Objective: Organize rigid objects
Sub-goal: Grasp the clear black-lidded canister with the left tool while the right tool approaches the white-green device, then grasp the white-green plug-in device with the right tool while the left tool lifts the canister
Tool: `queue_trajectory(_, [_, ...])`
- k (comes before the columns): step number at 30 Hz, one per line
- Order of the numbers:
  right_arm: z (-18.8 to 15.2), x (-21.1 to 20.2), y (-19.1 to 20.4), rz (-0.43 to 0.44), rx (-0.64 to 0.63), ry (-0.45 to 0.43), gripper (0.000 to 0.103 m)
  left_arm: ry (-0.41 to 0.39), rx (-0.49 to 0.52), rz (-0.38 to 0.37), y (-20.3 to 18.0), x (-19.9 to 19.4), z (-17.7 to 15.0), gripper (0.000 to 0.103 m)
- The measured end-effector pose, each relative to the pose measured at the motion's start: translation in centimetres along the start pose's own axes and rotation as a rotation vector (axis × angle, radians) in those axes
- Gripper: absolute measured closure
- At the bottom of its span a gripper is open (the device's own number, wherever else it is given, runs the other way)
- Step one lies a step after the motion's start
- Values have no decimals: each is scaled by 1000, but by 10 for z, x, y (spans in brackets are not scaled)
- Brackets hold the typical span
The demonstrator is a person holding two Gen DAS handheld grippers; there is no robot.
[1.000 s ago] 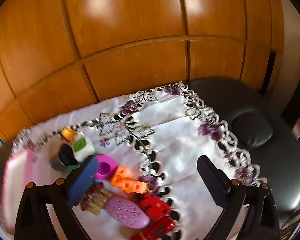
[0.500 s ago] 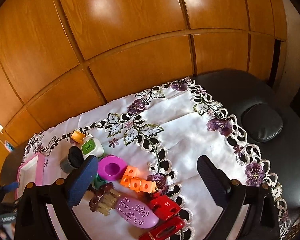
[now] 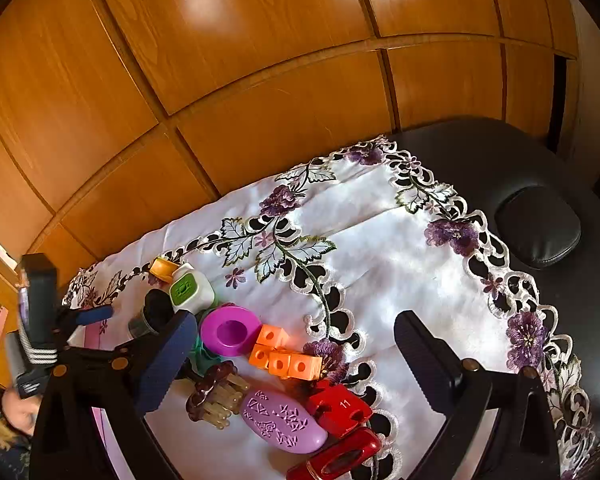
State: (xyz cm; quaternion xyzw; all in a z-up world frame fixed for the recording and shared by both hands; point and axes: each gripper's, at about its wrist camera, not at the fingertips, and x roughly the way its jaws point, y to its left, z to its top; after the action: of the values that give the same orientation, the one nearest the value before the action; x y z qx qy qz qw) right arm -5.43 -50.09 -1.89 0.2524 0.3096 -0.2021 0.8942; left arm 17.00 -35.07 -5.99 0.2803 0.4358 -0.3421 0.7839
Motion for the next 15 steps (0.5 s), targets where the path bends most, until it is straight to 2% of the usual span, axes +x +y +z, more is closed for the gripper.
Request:
queue_trajectory(2, [0,1,0,1,2,1,2,12,-2,-13,2,10,3,14])
queue_trajectory(3, [0,1,0,0,1,2,2,19,-6,-26,2,14,3,25])
queue_trajectory(4, [0,2,0,-1,-1,3,2,32,-12,-46,1,18,4,44])
queue_trajectory(5, [0,2,1,-1,-2,8,2,47,-18,-60,0,22,3,43])
queue_trajectory(7, [0,4,1,-2,-5,13,2,29,-44,-86,-3,19,-1,44])
queue_trajectory(9, [0,4,1,-2,-9,14,9,15,-79,-113,-4,12,-9,44])
queue_trajectory(12, [-1,8,2,-2,-15,41,13,-20,-159,-121,-4,-11,-28,44])
queue_trajectory(15, [-3,10,5,1,-33,56,14,-61,-194,-128,-6,-38,-51,44])
